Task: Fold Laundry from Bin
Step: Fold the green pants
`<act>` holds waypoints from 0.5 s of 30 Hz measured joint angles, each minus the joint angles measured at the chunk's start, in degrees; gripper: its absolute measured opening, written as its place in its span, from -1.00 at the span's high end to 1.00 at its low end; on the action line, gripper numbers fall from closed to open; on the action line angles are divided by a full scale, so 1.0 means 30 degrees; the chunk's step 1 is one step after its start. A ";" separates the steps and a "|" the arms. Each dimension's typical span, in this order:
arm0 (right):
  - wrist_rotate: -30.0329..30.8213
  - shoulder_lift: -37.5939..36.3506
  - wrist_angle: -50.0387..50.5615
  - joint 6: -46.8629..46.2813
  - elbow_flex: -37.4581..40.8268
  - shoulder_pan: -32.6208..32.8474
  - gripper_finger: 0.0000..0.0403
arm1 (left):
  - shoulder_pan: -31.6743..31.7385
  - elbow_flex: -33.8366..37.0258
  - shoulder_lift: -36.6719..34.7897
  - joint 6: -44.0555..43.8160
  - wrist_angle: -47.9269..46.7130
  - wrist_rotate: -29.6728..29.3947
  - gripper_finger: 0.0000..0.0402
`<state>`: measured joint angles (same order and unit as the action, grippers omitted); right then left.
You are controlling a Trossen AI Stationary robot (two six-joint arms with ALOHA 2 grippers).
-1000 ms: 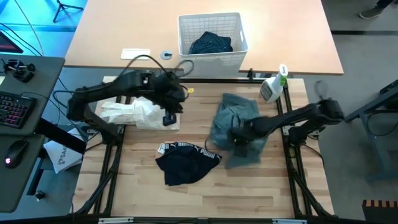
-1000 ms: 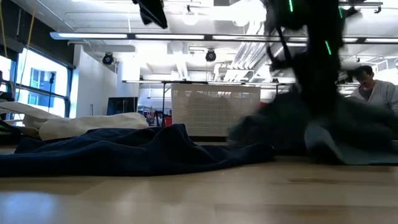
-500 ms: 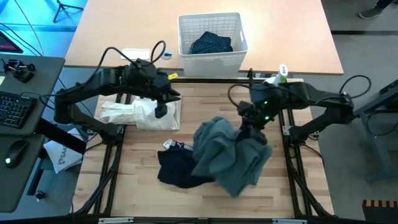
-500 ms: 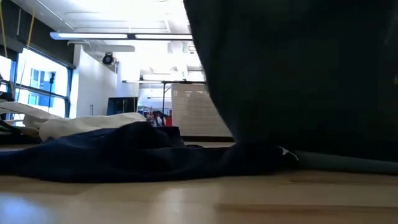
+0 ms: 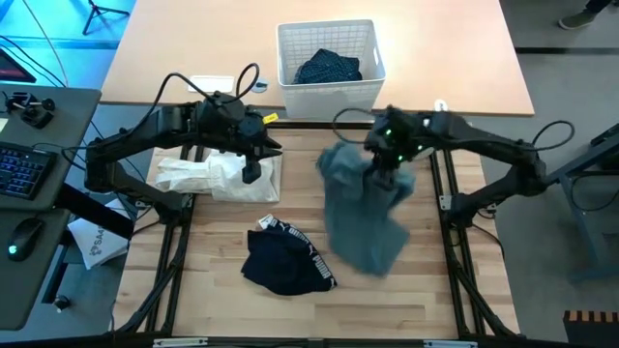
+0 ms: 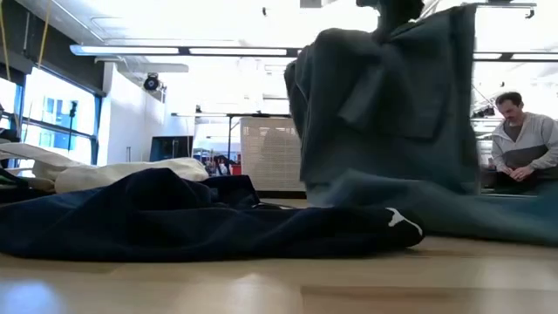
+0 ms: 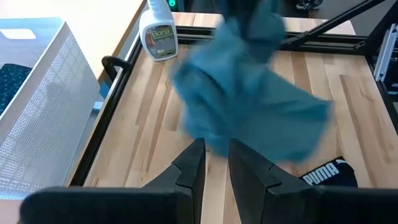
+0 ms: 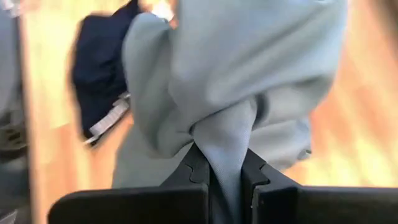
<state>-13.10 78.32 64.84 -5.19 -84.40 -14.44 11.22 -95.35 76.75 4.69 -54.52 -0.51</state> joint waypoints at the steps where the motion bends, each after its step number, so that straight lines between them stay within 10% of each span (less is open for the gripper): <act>1: 0.0715 -0.0020 0.0257 0.0336 -0.0553 -0.0209 0.96 | 0.0000 0.0000 0.0000 -0.0017 0.0000 0.0004 0.73; 8: 0.3692 0.0503 0.3673 0.1693 -0.7039 0.0063 0.97 | 0.0000 0.0000 0.0007 -0.0044 0.0235 -0.0007 0.73; 15: -0.4863 0.1447 0.3657 -0.3871 -1.2852 0.2395 0.97 | 0.0000 0.0000 0.0000 -0.0028 0.0765 -0.0001 0.73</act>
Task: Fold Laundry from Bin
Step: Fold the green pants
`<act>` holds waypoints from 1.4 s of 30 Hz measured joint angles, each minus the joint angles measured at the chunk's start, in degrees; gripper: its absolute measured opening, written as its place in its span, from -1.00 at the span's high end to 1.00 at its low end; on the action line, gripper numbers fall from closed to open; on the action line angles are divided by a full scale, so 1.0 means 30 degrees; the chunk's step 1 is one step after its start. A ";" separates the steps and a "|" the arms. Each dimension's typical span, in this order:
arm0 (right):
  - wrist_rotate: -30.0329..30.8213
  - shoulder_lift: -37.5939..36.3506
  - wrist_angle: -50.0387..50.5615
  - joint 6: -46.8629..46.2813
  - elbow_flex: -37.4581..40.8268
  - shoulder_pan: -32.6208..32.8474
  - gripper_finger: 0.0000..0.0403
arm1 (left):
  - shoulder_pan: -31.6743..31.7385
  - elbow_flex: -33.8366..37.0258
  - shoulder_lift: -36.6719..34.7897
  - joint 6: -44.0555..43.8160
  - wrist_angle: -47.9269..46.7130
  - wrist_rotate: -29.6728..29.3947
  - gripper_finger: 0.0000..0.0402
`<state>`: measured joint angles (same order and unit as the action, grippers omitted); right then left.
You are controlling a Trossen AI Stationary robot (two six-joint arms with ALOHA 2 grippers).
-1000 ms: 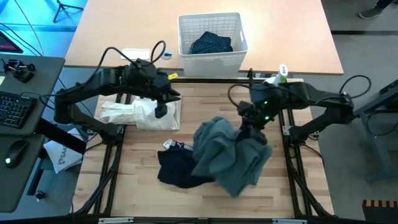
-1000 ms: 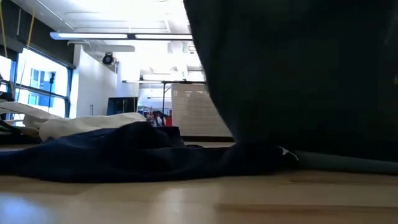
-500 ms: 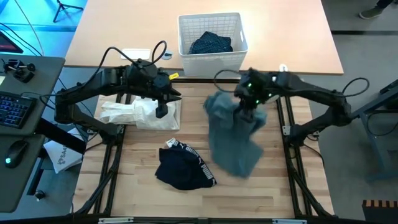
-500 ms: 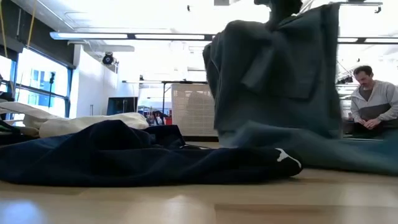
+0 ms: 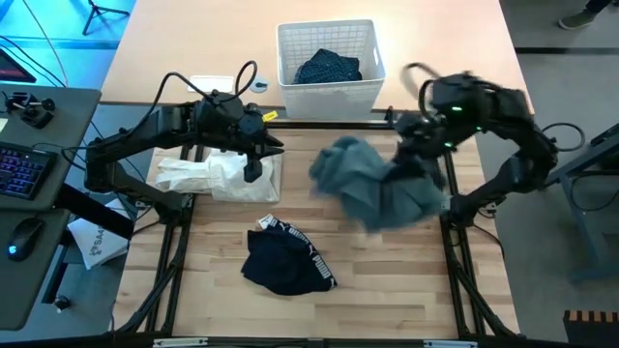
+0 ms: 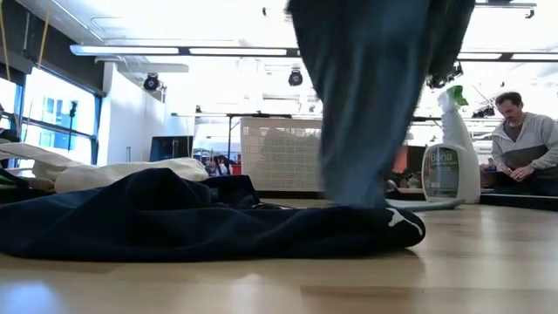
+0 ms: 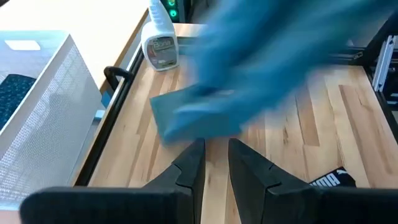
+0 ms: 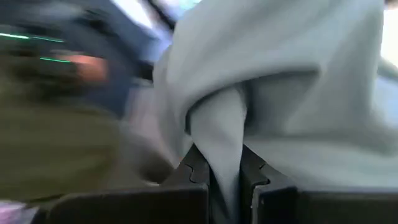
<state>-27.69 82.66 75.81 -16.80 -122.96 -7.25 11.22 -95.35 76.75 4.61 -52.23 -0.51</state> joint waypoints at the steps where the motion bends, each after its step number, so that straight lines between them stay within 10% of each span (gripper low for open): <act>1: -0.0789 0.0146 -0.0610 -0.0736 -0.0767 0.0617 0.97 | 0.0000 0.0000 0.0000 0.0014 0.0000 0.0000 0.73; 9: -0.2130 0.0052 -0.5782 -0.1903 -0.3110 0.3446 0.97 | 0.0000 0.0000 0.0000 0.0546 0.0030 -0.0007 0.73; 18: 0.0319 0.0025 -0.0618 0.1524 -0.3579 -0.2189 0.97 | 0.0223 0.0000 0.0000 0.0849 0.0523 -0.0136 0.73; 31: 0.6151 0.2440 0.2705 1.1934 0.3296 -0.7878 0.97 | 0.0299 0.0000 0.0000 0.0617 0.0831 -0.0627 0.73; 42: 0.2487 0.2286 0.3081 1.1754 0.4952 -0.5739 0.96 | 0.0233 0.0000 0.0000 0.0049 0.0809 -0.0626 0.73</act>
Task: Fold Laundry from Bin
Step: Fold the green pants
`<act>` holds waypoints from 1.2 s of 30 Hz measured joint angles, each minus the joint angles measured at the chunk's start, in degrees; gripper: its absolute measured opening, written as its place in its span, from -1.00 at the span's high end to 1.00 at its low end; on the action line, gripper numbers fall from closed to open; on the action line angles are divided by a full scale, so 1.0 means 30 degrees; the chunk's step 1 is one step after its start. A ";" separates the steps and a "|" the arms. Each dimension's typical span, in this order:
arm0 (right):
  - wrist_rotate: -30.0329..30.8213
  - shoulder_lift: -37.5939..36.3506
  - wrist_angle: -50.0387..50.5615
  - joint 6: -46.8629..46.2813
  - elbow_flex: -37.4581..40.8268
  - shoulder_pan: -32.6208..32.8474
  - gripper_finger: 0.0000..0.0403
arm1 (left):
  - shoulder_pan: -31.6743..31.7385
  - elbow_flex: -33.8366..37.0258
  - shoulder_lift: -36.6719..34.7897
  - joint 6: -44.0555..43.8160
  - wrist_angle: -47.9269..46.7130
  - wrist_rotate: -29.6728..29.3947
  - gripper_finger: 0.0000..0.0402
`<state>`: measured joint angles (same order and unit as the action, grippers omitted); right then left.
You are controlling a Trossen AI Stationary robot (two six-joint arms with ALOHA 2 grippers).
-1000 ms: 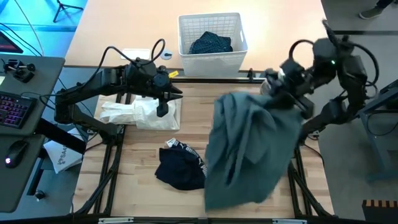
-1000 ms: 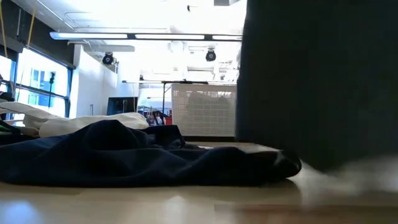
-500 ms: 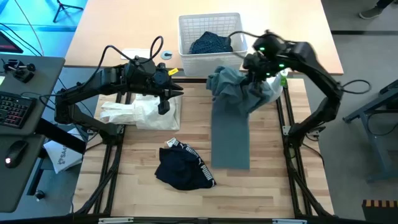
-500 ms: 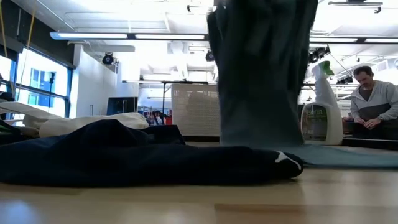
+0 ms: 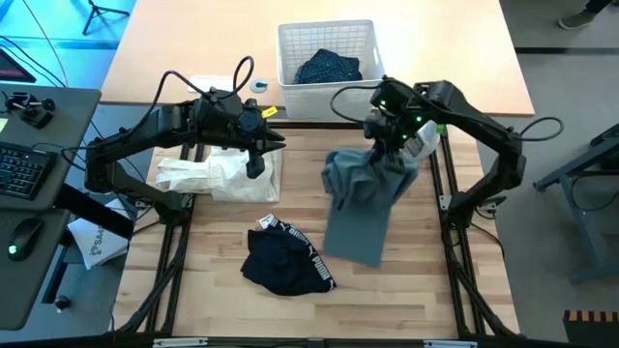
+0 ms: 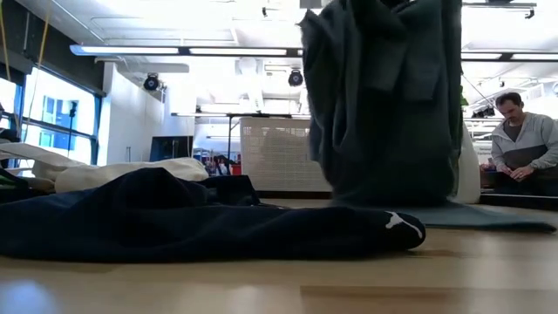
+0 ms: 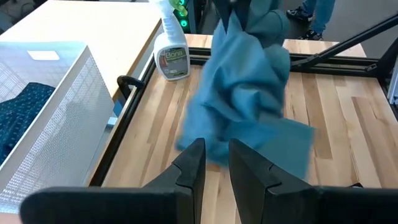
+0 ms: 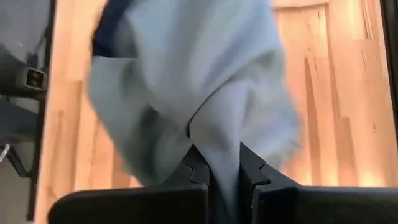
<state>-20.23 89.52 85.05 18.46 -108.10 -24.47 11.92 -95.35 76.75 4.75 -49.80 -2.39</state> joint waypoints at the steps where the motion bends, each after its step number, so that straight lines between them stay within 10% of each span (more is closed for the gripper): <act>1: 0.0032 0.0000 -0.0049 0.0245 0.0179 -0.0083 0.96 | 0.0000 0.0000 0.0000 -0.0007 0.0000 0.0000 0.73; 12: 1.0674 0.0051 -0.3454 0.2724 0.1482 -0.1735 0.96 | 0.0000 0.0000 0.0000 -0.0007 -0.0011 0.0011 0.73; 21: 0.6514 0.0000 -0.3039 -0.0847 0.4692 0.1614 0.96 | -0.0015 0.0000 0.0000 -0.0058 -0.0036 0.0684 0.73; 30: 0.5733 0.0029 -1.2147 -0.4994 1.4154 0.7321 0.96 | -0.0015 0.0000 0.0000 -0.0046 -0.0163 0.2188 0.73; 36: 0.5537 0.0029 -1.3686 -0.7229 1.5949 0.9866 0.80 | -0.0007 0.0000 0.0000 -0.0004 -0.0175 0.2448 0.73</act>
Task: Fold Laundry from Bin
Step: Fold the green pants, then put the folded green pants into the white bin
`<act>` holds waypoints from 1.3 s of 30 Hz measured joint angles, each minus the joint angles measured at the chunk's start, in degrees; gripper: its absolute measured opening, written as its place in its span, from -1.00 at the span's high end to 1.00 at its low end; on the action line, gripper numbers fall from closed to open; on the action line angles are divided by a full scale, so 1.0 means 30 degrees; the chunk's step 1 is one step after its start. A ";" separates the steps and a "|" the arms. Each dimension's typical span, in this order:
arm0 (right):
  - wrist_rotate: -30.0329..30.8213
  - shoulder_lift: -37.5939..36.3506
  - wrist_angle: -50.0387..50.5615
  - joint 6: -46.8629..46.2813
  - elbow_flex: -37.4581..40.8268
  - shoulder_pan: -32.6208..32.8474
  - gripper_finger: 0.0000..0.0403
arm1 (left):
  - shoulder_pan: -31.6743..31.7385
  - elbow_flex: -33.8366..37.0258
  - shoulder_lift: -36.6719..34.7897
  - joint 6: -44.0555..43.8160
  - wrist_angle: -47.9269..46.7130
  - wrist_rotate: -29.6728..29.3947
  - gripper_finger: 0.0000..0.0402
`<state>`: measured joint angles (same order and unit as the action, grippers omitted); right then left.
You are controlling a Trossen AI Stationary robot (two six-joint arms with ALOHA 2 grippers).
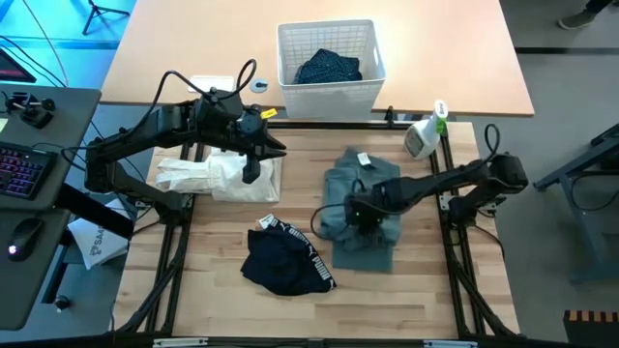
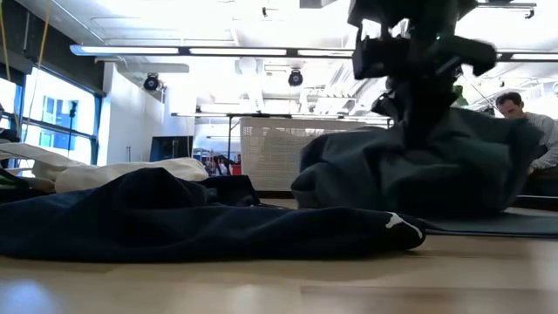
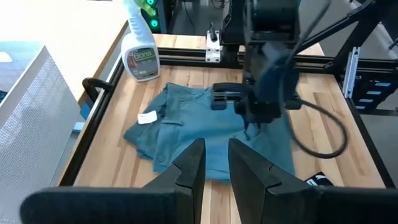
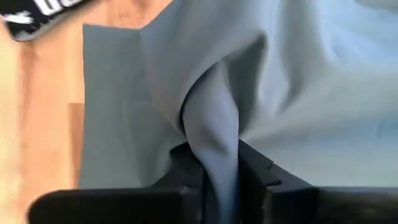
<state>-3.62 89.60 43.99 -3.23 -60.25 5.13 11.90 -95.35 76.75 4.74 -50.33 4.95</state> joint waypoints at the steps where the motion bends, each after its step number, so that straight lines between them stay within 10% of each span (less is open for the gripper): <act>1: -0.0027 0.0000 0.0154 -0.0421 -0.0123 0.0291 0.75 | 0.0000 0.0000 0.0000 0.0080 0.0000 0.0000 0.73; 18: -0.8161 -0.0856 -0.0666 -0.5944 -0.1222 0.1457 -0.49 | 0.0000 0.0000 0.0000 0.0489 -0.0324 0.0000 0.73; 32: -0.4946 -0.3249 -1.0991 -0.9786 0.7504 0.0564 0.45 | 0.0000 0.0000 0.0000 -0.0010 -0.1119 -0.0078 0.73; 39: -0.7146 -0.3282 -1.3338 -1.2951 0.8201 -0.0592 0.30 | 0.0004 0.0000 0.0199 -0.0520 -0.1086 -0.0102 0.73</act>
<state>-25.06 79.76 3.98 -42.08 -35.65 3.35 11.91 -95.35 77.35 3.18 -53.58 4.64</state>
